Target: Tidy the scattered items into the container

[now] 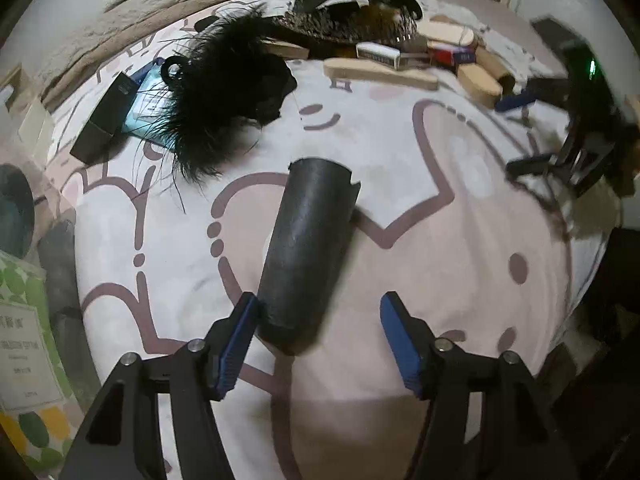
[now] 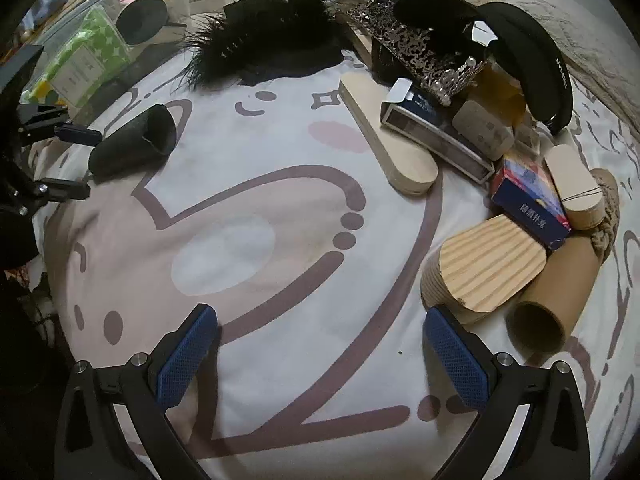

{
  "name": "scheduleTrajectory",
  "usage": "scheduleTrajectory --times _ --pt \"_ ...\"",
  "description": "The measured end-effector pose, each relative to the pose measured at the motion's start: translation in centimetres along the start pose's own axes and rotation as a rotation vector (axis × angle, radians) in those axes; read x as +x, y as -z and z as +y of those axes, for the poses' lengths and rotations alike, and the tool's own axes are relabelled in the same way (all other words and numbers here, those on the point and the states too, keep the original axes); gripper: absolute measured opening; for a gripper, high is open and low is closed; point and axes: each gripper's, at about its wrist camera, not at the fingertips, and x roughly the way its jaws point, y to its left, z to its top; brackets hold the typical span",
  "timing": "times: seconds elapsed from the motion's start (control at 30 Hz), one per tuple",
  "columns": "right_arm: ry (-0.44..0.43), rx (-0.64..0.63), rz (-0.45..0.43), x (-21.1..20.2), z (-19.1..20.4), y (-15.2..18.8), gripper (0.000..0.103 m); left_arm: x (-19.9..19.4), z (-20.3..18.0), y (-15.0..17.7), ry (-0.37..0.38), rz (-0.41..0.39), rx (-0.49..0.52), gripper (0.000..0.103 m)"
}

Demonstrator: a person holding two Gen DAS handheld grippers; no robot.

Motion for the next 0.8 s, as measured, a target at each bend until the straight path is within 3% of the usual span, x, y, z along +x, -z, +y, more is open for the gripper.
scheduleTrajectory --times 0.13,0.27,0.43,0.6,0.8 --pt "-0.039 -0.002 -0.011 -1.2 -0.2 -0.3 0.103 0.7 0.3 0.1 -0.036 0.012 0.025 0.066" --pt "-0.043 0.027 -0.081 -2.9 -0.5 -1.3 0.103 1.8 1.6 0.2 -0.082 0.047 0.006 0.066" --pt "0.029 0.144 -0.125 -2.6 -2.2 -2.1 0.103 2.0 3.1 0.2 -0.081 0.049 -0.035 0.073" --pt "0.062 0.297 -0.142 -1.7 -5.2 -2.0 0.103 1.5 3.3 0.0 -0.105 0.033 -0.025 0.074" --pt "0.120 0.310 -0.140 -0.5 -6.0 -1.8 0.103 1.4 4.0 -0.4 -0.143 0.021 -0.033 0.077"
